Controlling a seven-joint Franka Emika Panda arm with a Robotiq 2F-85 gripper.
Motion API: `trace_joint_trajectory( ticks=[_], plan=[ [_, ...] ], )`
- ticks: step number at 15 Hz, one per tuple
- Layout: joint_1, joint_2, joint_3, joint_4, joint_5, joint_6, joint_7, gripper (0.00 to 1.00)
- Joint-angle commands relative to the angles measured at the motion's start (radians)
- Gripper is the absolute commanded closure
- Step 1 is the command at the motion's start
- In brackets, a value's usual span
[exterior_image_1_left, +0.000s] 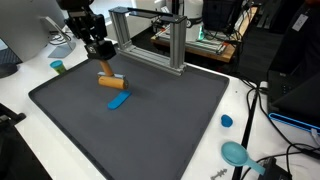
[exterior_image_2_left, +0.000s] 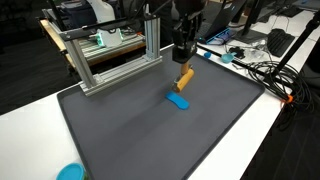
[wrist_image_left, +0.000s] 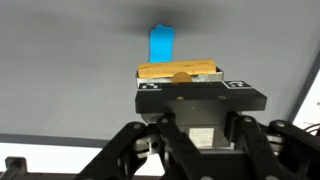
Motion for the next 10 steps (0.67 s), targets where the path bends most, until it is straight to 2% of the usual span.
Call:
trace_joint_trajectory(
  ticks=[1, 8, 9, 10],
  plan=[
    [0.031, 0.017, 0.021, 0.001, -0.086, -0.018, -0.101, 0.78],
    [0.06, 0.038, 0.041, -0.014, -0.268, 0.004, -0.311, 0.78],
    [0.055, 0.053, 0.042, -0.002, -0.225, -0.003, -0.246, 0.53],
    [0.056, 0.053, 0.042, -0.002, -0.239, -0.003, -0.269, 0.53]
  ],
)
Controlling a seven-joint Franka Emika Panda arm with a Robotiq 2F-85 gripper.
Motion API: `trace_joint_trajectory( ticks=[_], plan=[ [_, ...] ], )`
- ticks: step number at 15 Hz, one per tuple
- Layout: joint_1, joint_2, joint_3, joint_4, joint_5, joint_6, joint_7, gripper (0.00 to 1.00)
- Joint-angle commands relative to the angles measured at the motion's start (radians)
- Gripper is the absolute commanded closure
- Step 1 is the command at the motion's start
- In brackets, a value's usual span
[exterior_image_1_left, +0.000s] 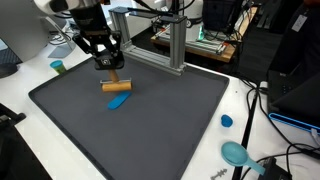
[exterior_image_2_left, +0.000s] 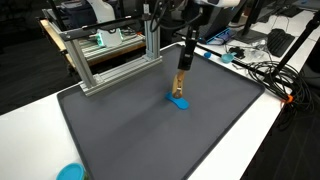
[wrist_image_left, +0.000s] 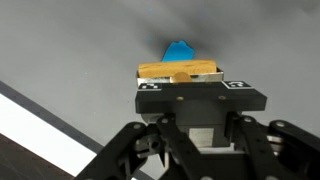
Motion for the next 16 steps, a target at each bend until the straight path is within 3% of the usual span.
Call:
trace_joint_trajectory(
  ticks=[1, 2, 3, 4, 7, 12, 16],
  plan=[
    [-0.006, 0.0, 0.009, 0.002, -0.009, -0.003, -0.009, 0.53],
    [-0.006, 0.001, 0.009, 0.002, -0.012, -0.003, -0.016, 0.53],
    [-0.006, 0.0, 0.009, 0.002, -0.013, -0.003, -0.02, 0.78],
    [-0.043, -0.029, 0.035, -0.037, 0.015, 0.053, -0.155, 0.78],
    [-0.091, -0.072, 0.048, -0.071, 0.044, 0.097, -0.354, 0.78],
    [-0.152, -0.079, 0.064, -0.065, 0.148, 0.053, -0.697, 0.78],
    [-0.16, -0.087, 0.065, -0.102, 0.194, 0.045, -0.933, 0.78]
  ],
)
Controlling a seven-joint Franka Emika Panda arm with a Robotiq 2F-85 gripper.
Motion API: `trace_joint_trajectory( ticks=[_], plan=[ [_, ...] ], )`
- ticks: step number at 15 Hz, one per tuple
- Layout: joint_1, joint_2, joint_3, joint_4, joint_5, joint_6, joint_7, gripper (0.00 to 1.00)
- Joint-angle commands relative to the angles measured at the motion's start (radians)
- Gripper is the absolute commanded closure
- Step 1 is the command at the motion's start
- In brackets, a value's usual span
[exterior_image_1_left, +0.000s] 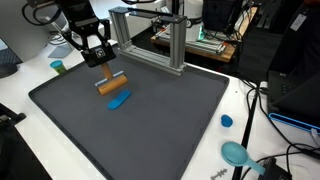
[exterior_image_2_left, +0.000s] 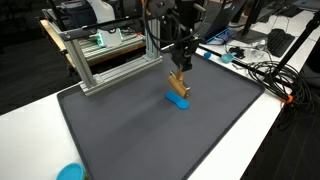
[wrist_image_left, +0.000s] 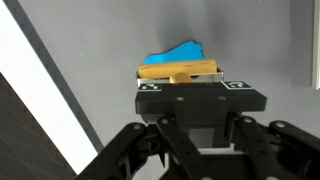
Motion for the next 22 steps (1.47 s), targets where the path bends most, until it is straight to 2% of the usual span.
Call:
trace_joint_trajectory(
  ticks=[1, 4, 6, 7, 8, 10, 11, 22],
  plan=[
    [-0.017, -0.042, 0.016, -0.063, 0.047, -0.016, -0.214, 0.78],
    [-0.018, -0.033, 0.016, -0.071, 0.053, -0.03, -0.384, 0.78],
    [-0.022, -0.014, 0.02, -0.044, 0.076, -0.082, -0.491, 0.78],
    [0.014, -0.001, -0.013, -0.048, 0.042, -0.036, -0.391, 0.78],
    [0.015, 0.001, -0.015, -0.048, 0.044, -0.042, -0.403, 0.53],
    [0.016, 0.006, -0.017, -0.048, 0.043, -0.04, -0.399, 0.53],
    [0.016, 0.008, -0.017, -0.048, 0.043, -0.04, -0.398, 0.78],
    [0.028, 0.048, -0.042, -0.021, -0.003, 0.038, -0.361, 0.78]
  ],
)
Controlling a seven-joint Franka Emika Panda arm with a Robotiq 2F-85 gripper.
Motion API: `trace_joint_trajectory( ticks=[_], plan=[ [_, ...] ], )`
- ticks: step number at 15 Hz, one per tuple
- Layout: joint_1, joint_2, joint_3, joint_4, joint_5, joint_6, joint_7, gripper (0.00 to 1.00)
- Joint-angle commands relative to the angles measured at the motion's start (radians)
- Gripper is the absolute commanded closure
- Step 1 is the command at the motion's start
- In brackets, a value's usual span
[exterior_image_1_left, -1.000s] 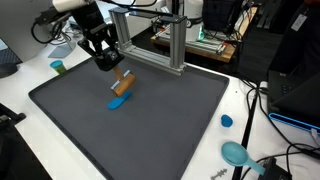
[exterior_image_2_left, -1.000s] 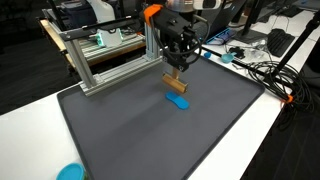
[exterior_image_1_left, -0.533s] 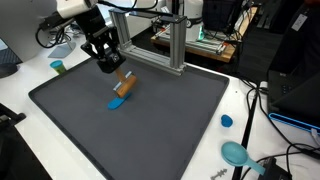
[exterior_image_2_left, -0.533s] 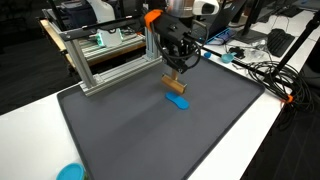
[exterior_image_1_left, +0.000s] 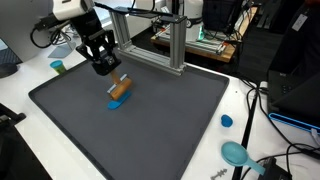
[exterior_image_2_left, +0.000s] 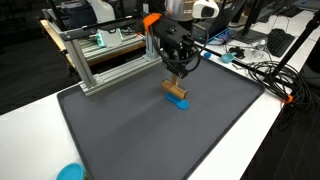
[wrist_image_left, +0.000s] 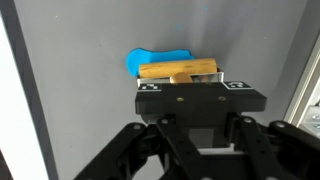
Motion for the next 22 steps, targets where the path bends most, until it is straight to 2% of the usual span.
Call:
trace_joint_trajectory(
  ticks=[1, 11, 18, 22],
  plan=[
    [0.02, 0.016, -0.024, 0.021, -0.024, 0.027, 0.04, 0.78],
    [0.05, 0.058, -0.028, 0.047, -0.078, 0.046, 0.125, 0.78],
    [0.06, 0.068, -0.018, -0.012, -0.106, 0.126, 0.159, 0.78],
    [0.049, 0.07, -0.003, -0.025, -0.081, 0.114, 0.136, 0.78]
  ],
)
